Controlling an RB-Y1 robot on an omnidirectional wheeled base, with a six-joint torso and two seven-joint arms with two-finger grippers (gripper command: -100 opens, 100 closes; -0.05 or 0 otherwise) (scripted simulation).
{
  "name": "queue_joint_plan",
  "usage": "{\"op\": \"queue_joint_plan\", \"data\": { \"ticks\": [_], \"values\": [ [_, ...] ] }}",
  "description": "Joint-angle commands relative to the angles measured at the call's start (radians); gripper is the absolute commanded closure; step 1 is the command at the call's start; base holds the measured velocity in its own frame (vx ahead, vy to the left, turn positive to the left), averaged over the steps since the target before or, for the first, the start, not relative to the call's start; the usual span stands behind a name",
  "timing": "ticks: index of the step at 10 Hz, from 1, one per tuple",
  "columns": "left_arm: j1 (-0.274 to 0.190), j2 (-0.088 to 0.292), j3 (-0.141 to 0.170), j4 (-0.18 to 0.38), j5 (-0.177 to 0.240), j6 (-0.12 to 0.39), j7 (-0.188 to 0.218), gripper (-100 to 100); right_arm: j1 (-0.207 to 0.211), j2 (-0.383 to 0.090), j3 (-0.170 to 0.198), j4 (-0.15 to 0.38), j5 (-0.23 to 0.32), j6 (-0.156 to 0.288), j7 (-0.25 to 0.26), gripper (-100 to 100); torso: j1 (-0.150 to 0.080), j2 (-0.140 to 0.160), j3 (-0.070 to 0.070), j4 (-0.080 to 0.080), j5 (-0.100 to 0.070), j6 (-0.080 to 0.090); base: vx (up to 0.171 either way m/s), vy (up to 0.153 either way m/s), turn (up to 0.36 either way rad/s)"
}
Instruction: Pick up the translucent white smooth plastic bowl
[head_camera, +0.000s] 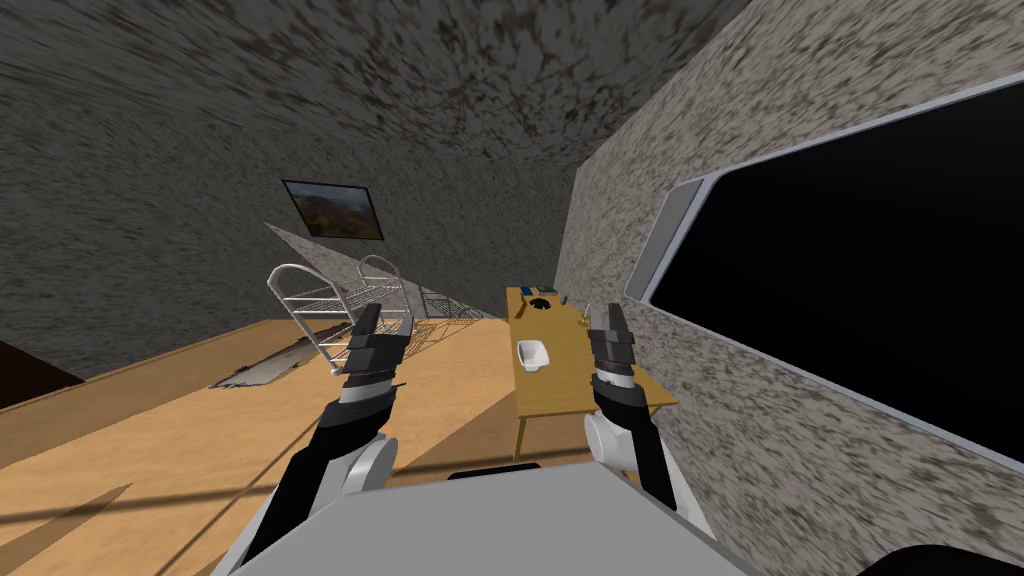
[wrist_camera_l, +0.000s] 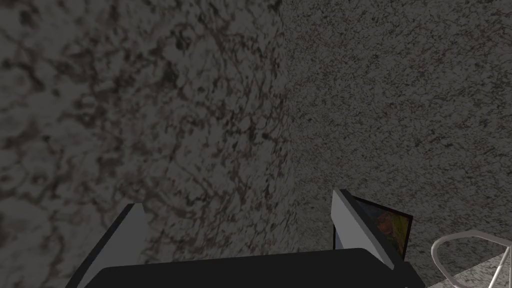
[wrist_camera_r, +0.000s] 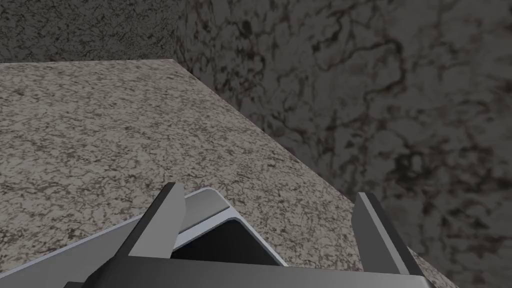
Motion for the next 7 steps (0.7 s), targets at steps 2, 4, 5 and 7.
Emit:
{"op": "queue_joint_plan", "data": {
  "ticks": [2,4,5,7],
  "values": [
    [0.000,0.000,0.000,0.000,0.000,0.000,0.000,0,0.036,-0.069,0.001,0.018,0.023,0.030,0.013,-100,0.001,0.000,0.000,0.000,0.000,0.000,-0.007,0.028,0.044],
    [0.000,0.000,0.000,0.000,0.000,0.000,0.000,0,0.074,-0.120,0.003,0.037,0.048,0.061,0.027,-100,0.002,0.001,0.001,0.000,0.001,0.000,-0.014,0.045,0.047],
    [0.000,0.000,0.000,0.000,0.000,0.000,0.000,0,0.096,-0.148,0.005,0.048,0.063,0.080,0.036,-100,0.003,0.001,0.001,0.000,0.001,0.000,-0.021,0.048,0.072],
    [0.000,0.000,0.000,0.000,0.000,0.000,0.000,0,0.121,-0.176,0.009,0.061,0.081,0.100,0.045,-100,0.003,0.001,0.001,0.000,0.001,0.000,-0.010,0.052,0.053]
  ]
}}
